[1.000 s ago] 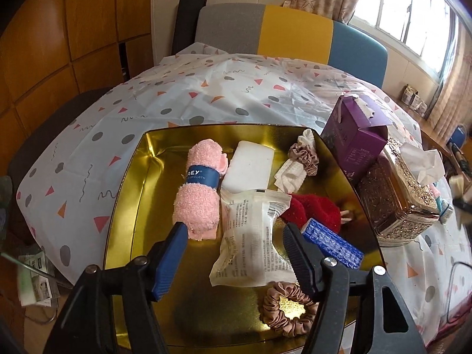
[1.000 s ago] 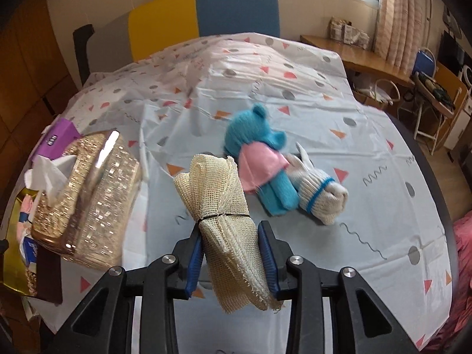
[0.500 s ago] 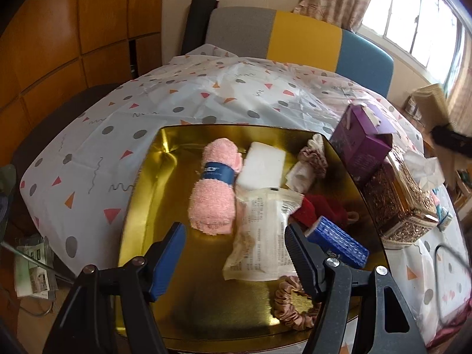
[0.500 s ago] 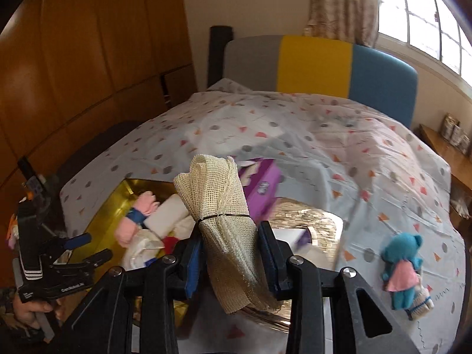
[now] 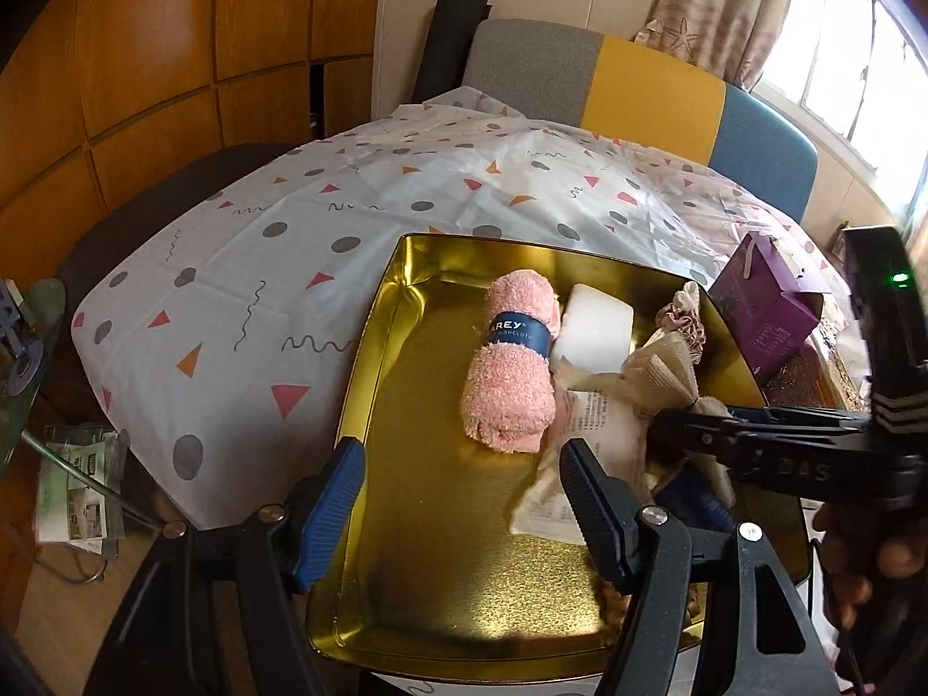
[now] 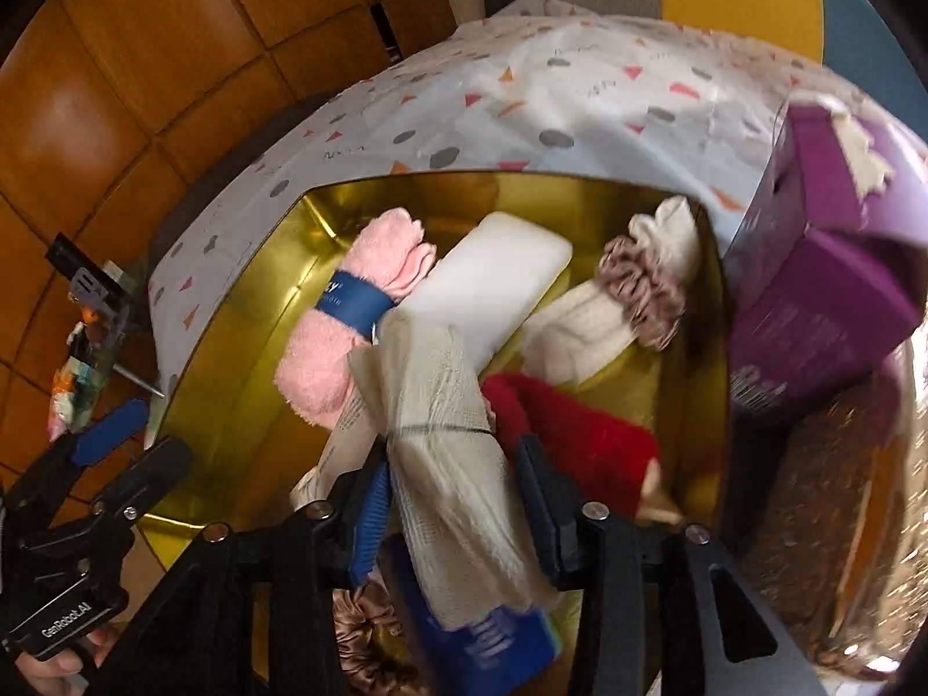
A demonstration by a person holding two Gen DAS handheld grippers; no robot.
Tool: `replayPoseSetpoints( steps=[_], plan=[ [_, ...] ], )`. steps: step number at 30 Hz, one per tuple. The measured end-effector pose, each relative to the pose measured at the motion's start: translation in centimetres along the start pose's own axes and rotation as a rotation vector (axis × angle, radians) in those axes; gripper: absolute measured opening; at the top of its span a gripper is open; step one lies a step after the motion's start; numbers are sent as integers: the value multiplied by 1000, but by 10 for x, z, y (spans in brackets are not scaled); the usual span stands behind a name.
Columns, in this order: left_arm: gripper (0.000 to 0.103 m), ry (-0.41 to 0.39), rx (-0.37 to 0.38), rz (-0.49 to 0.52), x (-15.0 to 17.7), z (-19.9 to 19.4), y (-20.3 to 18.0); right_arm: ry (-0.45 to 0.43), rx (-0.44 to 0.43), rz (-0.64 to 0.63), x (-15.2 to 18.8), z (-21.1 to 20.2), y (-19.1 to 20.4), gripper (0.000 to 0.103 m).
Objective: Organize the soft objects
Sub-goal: 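Carry the beige mesh bundle into the gold tray and open the right gripper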
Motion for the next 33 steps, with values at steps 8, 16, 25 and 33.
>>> replayPoseSetpoints(
  steps=[8,16,25,33],
  plan=[
    [71,-11,16,24,-1,-4,-11,-136,-36,27,4,-40,-3,58],
    [72,-33,20,62,-3,-13,-23,-253,19,3,14,-88,-12,58],
    [72,-63,36,148,-4,-26,-49,-339,125,1,33,-140,-48,58],
    [72,-84,52,220,-6,-35,-73,-394,252,90,53,-186,-115,58]
  ],
)
Point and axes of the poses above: each gripper's, at about its wrist camera, not at the fingertips, and z roughly the way its jaws point, y to its left, x to its underside, the point moved 6 cm from there along z, roughly the way its jaws point
